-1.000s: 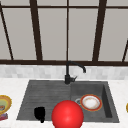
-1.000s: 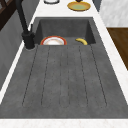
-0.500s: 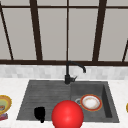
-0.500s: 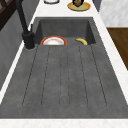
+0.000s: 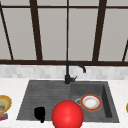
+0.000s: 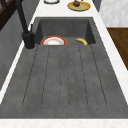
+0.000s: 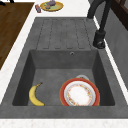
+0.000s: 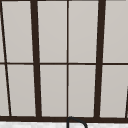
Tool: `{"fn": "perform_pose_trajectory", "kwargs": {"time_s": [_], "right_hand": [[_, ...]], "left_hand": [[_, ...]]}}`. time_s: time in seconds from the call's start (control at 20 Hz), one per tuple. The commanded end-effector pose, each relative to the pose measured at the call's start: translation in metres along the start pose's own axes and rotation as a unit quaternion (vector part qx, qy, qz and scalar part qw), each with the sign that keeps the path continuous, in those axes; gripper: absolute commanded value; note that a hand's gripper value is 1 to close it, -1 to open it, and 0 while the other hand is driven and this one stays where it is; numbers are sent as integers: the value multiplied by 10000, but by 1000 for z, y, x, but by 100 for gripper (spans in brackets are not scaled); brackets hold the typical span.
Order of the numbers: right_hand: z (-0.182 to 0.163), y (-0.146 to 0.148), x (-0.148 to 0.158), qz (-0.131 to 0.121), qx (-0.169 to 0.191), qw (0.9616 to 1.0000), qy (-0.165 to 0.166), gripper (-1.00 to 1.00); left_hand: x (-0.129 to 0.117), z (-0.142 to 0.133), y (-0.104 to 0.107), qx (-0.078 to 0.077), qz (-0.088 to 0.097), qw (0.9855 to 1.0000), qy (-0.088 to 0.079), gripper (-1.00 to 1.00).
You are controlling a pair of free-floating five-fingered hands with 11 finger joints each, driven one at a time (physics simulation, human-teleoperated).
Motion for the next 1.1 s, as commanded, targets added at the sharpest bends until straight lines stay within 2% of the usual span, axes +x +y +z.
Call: {"fn": "perform_pose_trajectory", "kwargs": {"time_s": [0.0, 0.2, 0.45, 1.05], "right_hand": [[18, -13, 12, -232, 239, 9994, -117, -100], [32, -21, 30, -236, 243, 9993, -146, -100], [42, -18, 66, 68, 160, 9998, 18, -100], [53, -16, 159, 165, 662, 9977, 29, -100]], "left_hand": [[0, 0, 0, 0, 0, 10000, 0, 0], [0, 0, 0, 0, 0, 10000, 0, 0], [0, 0, 0, 0, 0, 10000, 0, 0], [0, 0, 0, 0, 0, 10000, 0, 0]]}}
